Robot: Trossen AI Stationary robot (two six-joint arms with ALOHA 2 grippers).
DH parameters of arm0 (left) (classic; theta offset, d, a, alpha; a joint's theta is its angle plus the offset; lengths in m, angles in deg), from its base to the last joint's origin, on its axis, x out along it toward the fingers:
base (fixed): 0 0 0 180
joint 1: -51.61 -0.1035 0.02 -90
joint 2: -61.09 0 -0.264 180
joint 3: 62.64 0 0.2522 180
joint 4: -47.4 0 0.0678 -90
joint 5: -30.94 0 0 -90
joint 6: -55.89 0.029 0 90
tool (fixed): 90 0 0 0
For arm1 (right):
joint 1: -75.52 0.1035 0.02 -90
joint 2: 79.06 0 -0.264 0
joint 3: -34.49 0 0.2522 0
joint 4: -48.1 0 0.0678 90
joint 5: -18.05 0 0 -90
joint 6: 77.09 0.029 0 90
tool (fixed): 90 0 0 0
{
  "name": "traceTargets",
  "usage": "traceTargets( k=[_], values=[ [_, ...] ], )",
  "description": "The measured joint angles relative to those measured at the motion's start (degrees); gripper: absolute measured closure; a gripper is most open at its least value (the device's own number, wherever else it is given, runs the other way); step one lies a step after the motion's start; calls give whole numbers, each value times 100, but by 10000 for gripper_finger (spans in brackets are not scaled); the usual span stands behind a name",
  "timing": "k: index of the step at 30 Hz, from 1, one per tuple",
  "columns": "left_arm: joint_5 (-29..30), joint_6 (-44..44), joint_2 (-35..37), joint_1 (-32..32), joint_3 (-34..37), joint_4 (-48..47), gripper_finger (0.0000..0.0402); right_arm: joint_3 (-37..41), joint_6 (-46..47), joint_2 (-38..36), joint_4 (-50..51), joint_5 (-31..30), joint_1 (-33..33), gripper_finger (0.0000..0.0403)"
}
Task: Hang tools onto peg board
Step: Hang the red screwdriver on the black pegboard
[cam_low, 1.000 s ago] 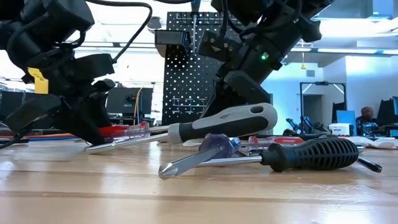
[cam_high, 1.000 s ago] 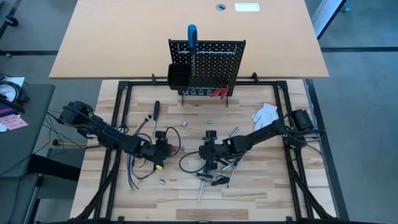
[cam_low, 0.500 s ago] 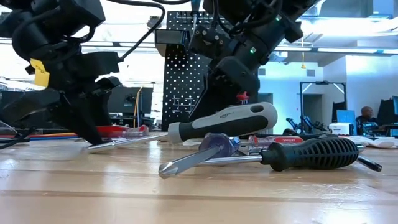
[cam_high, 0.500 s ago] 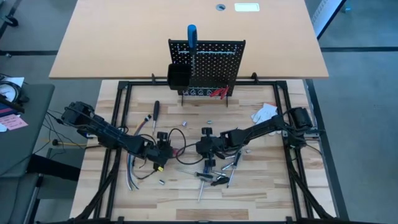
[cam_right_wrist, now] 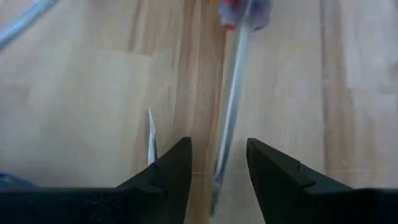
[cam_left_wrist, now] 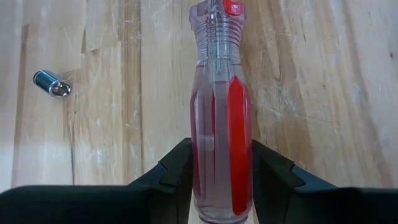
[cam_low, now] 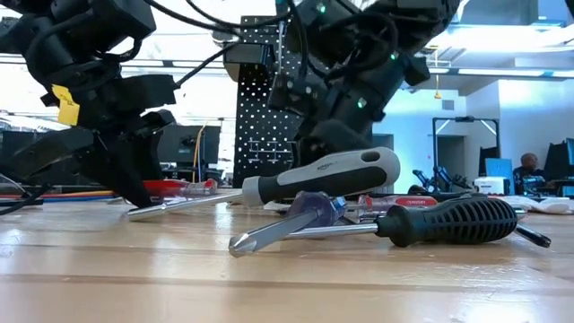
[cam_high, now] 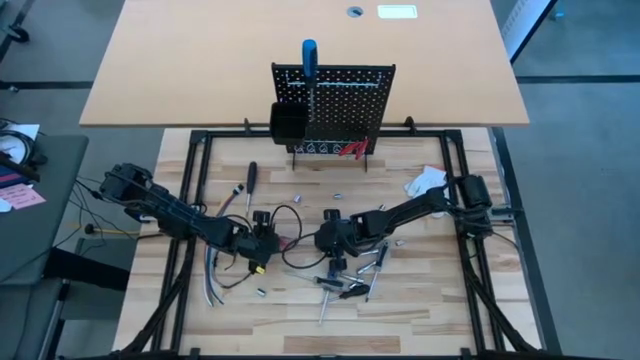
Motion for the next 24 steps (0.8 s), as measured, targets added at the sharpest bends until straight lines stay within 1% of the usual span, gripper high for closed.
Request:
traceTargets(
  k=[3,9,10,12,14,17,20,22,24],
  values=[
    [7,-24,5,-2,0,-3,291,-14,28,-22,-54,-11,-33,276],
    [155,-154,8,-1,-2,5,291,-9,204,-56,27,-40,-44,379],
    [198,-217,8,2,-4,-6,289,-9,239,-49,36,-49,-48,385],
    [284,-213,10,0,-4,-66,264,-9,317,-38,30,-86,-54,386],
    [335,-314,92,0,-8,-295,229,3,400,-36,15,-155,-47,386],
    [461,-879,331,32,-11,-920,195,315,490,-94,-402,-286,-43,387],
    [798,-1460,685,216,-11,-1545,188,847,598,-289,-1109,-266,-80,387],
    [1095,-1713,964,424,-9,-1792,190,1219,723,-458,-1651,-273,-103,387],
    [1470,-1860,1201,640,-10,-1830,193,1565,797,-659,-2156,-274,-118,388]
  ],
)
